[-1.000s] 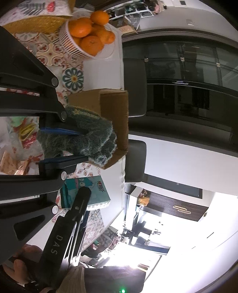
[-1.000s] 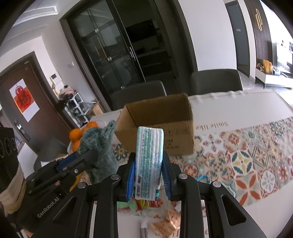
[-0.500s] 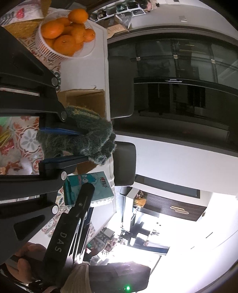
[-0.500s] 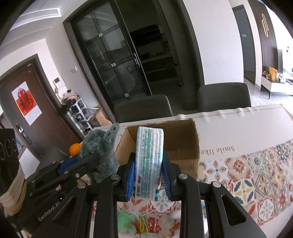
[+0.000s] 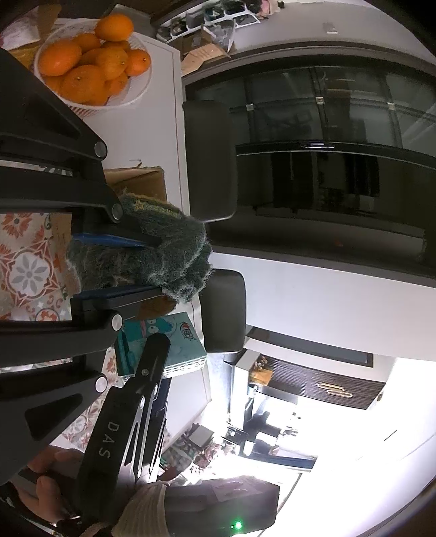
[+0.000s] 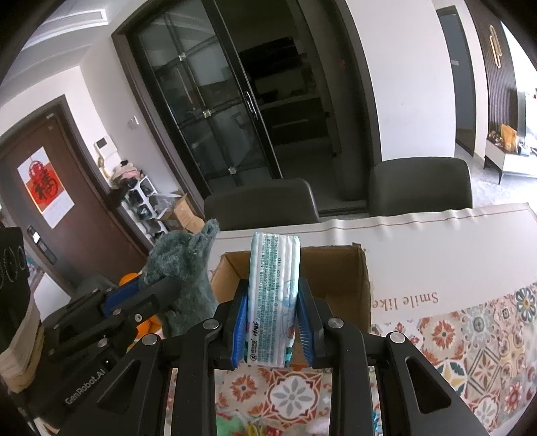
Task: Organize soft objects
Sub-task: 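Carry the glove and tissue pack with both tools over the cardboard box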
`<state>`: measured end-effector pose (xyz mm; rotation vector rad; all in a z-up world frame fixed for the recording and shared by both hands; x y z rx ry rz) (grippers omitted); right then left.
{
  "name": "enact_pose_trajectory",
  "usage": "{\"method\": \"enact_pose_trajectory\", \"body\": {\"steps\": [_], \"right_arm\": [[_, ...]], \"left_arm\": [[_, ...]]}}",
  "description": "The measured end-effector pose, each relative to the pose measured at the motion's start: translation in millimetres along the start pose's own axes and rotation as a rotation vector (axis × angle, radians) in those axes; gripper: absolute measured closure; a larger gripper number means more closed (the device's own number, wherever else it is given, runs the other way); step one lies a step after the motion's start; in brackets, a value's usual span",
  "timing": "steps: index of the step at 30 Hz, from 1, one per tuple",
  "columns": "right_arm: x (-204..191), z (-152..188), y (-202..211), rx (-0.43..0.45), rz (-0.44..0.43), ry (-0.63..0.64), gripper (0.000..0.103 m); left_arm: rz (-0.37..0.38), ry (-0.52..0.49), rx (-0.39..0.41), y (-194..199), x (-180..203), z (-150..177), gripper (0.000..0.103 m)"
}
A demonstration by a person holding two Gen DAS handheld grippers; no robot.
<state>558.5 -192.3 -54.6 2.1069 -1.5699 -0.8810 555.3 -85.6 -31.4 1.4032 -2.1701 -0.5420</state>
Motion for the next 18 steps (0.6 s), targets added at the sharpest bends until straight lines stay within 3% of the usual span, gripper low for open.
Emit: {"method": "enact_pose_trajectory", "body": {"steps": [8, 18], "right_arm": [[15.1, -6.7, -41.4, -0.068, 0.011, -0.006, 0.075], [33.5, 8.6, -89.5, -0.191, 0.028, -0.004, 0.075]], "left_arm": [[-0.03, -0.023, -0.041, -35.7, -9.1, -4.3, 0.081], [-0.046, -0.052, -0.176, -82.3, -16.1, 14.9, 0.081]]}}
Point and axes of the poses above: each gripper's, at about its wrist camera, not at the fingertips, and y roughly against the way its jaws point, x to its right, z to its underside, the point moved 9 cm from there along -y, roughly the way its jaws point, and after that the axes turned 3 degrees about y, right-handed, at the moved point
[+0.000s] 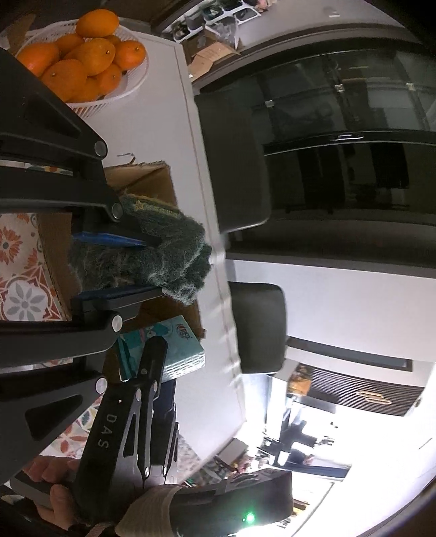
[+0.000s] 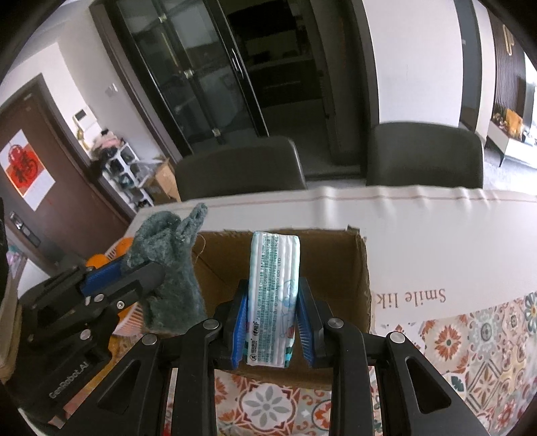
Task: Organize soft objects
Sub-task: 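Carry the glove and tissue pack with both tools over the cardboard box, then open both tools to drop the glove and tissue pack into the box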
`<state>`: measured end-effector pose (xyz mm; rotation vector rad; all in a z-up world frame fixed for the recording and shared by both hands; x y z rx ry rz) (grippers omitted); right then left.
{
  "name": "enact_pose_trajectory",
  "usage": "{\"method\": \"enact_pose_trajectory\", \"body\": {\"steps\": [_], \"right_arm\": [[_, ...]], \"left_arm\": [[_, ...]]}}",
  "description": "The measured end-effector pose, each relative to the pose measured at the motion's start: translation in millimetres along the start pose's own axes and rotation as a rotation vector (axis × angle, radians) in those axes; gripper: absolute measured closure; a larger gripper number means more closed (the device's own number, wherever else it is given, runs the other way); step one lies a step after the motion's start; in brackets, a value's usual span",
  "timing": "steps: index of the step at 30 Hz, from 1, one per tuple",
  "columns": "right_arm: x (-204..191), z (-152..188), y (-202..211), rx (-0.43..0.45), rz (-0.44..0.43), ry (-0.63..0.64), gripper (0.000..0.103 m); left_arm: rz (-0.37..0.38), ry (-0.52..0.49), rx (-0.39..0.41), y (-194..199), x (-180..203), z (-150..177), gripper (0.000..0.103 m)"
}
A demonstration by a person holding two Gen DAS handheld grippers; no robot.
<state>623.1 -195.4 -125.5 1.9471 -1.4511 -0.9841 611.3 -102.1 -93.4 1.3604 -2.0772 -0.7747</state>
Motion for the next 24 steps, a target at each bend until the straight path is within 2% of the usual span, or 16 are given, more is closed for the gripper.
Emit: {"method": "enact_pose_trajectory", "body": {"steps": [5, 8, 10, 11, 12, 14, 20, 24], "right_arm": [[7.0, 13.2, -21.9, -0.07, -0.014, -0.02, 0.075], [9.9, 15.9, -31.2, -0.097, -0.014, -0.017, 0.073], [10.5, 16.5, -35.1, -0.109, -0.015, -0.018, 0.069], [10.7, 16.6, -36.8, -0.114, -0.016, -0.018, 0.066], [10.7, 16.0, -37.6, -0.115, -0.011, -0.014, 0.057], [9.7, 13.7, -35.6, -0.103, -0.005, -0.007, 0.05], [11.1, 10.1, -17.9, -0.056, 0.075, 0.012, 0.05], [7.9, 11.7, -2.7, -0.034, 0.089, 0.002, 0.05]], "left_arm": [[0.003, -0.001, -0.053, -16.4, -1.7, 11.0, 0.078], [-0.003, 0.002, -0.086, -24.4, -1.7, 16.6, 0.073], [-0.008, 0.008, -0.097, -27.3, -4.1, 19.5, 0.069], [-0.013, 0.014, -0.099, -28.1, -4.5, 19.3, 0.059], [-0.019, 0.02, -0.098, -27.8, -5.9, 18.9, 0.05], [-0.035, 0.02, -0.088, -25.0, -8.9, 18.7, 0.049], [-0.094, 0.013, -0.059, -9.3, -17.0, 20.5, 0.049], [-0.122, 0.03, -0.044, 6.9, -21.1, 22.9, 0.048]]}}
Point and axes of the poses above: each gripper's, at about its wrist camera, not at the fingertips, and y roughly against the way its jaws point, x to its right, z to its underside, the point moved 9 cm from there along -y, roughly the way its jaws point, and after that the axes turned 3 degrees about y, right-handed, at the moved point
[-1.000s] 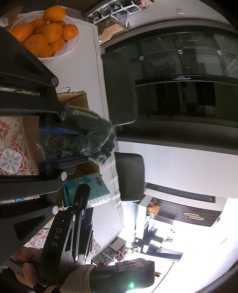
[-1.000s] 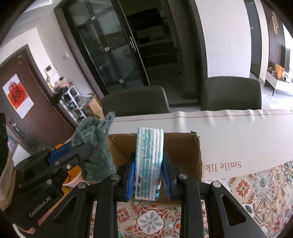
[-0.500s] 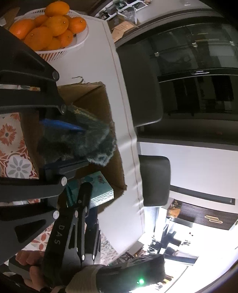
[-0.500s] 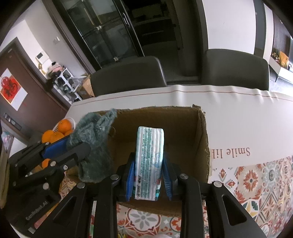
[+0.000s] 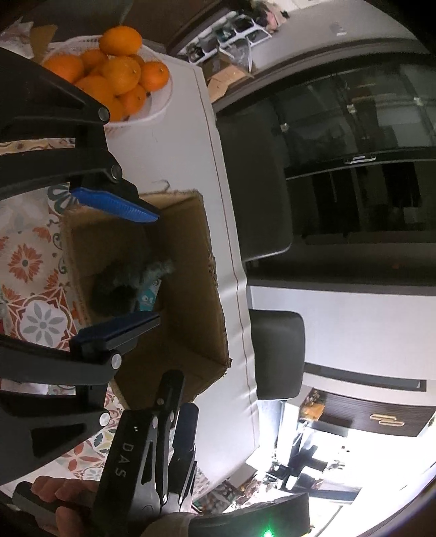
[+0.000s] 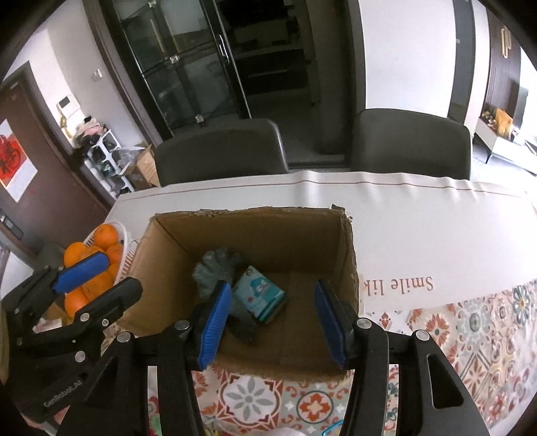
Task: Organize soft objects
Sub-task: 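Open both tools to drop the glove and tissue pack into the box, then grasp the green-red fuzzy plush with the left tool while the right tool grasps the red snack packet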
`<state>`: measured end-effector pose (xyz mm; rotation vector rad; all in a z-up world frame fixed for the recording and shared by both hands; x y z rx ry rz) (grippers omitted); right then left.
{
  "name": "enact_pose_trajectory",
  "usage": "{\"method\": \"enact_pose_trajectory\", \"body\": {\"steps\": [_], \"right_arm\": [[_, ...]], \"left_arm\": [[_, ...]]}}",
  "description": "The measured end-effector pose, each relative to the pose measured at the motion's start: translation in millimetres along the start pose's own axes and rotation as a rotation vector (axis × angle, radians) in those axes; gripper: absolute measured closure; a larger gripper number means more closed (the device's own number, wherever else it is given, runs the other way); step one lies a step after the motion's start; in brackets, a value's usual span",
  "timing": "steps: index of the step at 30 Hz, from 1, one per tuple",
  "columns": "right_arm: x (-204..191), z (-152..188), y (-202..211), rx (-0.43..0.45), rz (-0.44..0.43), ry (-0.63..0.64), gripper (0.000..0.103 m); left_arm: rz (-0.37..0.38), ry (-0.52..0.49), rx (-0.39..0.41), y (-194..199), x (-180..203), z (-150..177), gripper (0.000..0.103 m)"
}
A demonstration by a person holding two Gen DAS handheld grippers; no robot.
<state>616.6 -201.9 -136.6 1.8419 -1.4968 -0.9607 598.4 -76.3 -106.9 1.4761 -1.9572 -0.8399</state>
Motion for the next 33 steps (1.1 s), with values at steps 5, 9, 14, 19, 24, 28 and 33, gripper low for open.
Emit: {"method": "enact_pose_trajectory", "body": {"steps": [5, 9, 14, 19, 24, 28, 33], "right_arm": [[-6.6, 6.4, 21.5, 0.018, 0.007, 0.003, 0.05], [-11.7, 12.8, 36.7, 0.028, 0.022, 0.013, 0.05], [-23.3, 25.8, 55.7, 0.036, 0.015, 0.02, 0.047], [-35.6, 40.7, 68.4, 0.037, 0.0, 0.033, 0.047], [-47.4, 62.3, 76.5, 0.019, -0.017, 0.033, 0.047], [-56.0, 81.1, 75.2, -0.016, -0.03, 0.037, 0.047], [-64.0, 107.4, 67.7, -0.063, -0.044, 0.038, 0.047]], "left_arm": [[-0.029, 0.012, 0.011, 23.8, -3.0, 7.3, 0.042], [-0.046, 0.026, 0.017, 41.7, -7.4, 15.4, 0.038], [-0.05, 0.034, 0.005, 58.6, -9.9, 30.7, 0.038], [-0.059, 0.039, -0.006, 76.7, -13.3, 50.0, 0.035], [-0.065, 0.041, -0.03, 90.6, -14.7, 72.0, 0.032], [-0.068, 0.049, -0.054, 95.9, -18.9, 91.9, 0.03], [-0.064, 0.06, -0.108, 90.8, -23.4, 119.7, 0.03]]}}
Point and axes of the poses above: each gripper's, at about its wrist camera, not at the fingertips, and y roughly against the way its jaws point, x to its right, z to its underside, the point moved 9 cm from there along -y, roughly the way its jaws point, and after that the axes turned 3 degrees about y, right-handed, at the moved point
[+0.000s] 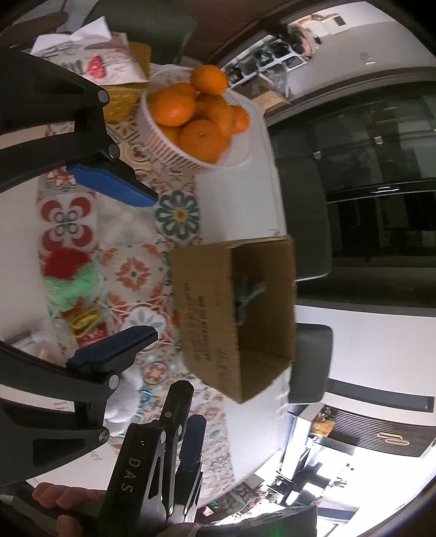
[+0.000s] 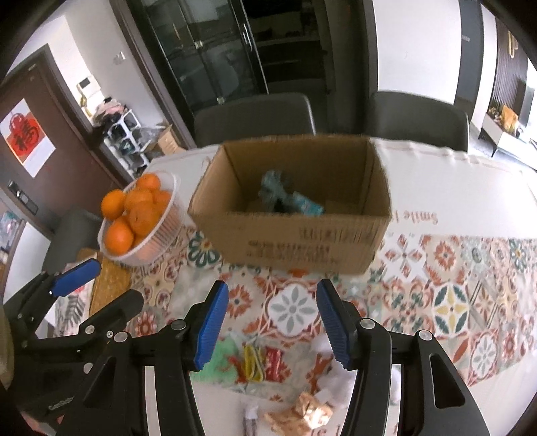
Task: Organize soft objects
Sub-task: 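Grasp the green-red fuzzy plush with the left tool while the right tool grasps the red snack packet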
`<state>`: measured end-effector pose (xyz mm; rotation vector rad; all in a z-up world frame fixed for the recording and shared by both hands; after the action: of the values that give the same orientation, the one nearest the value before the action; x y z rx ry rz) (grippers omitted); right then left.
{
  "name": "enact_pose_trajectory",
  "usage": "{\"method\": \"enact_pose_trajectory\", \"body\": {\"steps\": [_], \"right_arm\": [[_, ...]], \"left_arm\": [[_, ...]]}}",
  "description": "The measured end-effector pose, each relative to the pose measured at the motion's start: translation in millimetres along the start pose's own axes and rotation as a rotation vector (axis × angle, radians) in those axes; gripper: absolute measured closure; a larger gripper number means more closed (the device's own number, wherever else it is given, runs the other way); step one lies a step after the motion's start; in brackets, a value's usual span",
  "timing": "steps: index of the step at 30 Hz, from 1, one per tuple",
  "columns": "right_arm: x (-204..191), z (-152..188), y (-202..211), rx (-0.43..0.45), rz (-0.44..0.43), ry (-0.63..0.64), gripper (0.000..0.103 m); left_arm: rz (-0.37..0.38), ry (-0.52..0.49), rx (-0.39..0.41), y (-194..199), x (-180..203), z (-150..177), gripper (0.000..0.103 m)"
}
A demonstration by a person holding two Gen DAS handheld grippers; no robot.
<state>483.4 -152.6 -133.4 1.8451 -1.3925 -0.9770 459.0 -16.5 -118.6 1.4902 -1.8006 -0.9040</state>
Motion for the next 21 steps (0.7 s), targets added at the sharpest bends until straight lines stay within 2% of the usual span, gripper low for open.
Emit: {"method": "enact_pose_trajectory", "body": {"steps": [9, 21], "right_arm": [[-9.8, 37.8, -27.1, -0.097, -0.019, -0.017, 0.047], [-8.6, 75.7, -70.0, -0.241, -0.047, -0.064, 0.047]], "left_arm": [[0.025, 0.019, -0.122, -23.8, -9.0, 42.9, 0.03], [0.113, 0.063, -0.289, -67.1, -6.7, 82.5, 0.03]]}}
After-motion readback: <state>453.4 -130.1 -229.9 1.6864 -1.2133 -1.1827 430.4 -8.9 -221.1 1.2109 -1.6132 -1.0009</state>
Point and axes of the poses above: each gripper's, at about its wrist camera, not at the fingertips, and y roughly against the way its jaws point, x to its right, z to its underside, the point moved 9 cm from there along -y, roughly the way its jaws point, and after that the axes turned 3 degrees about y, right-handed, at the moved point
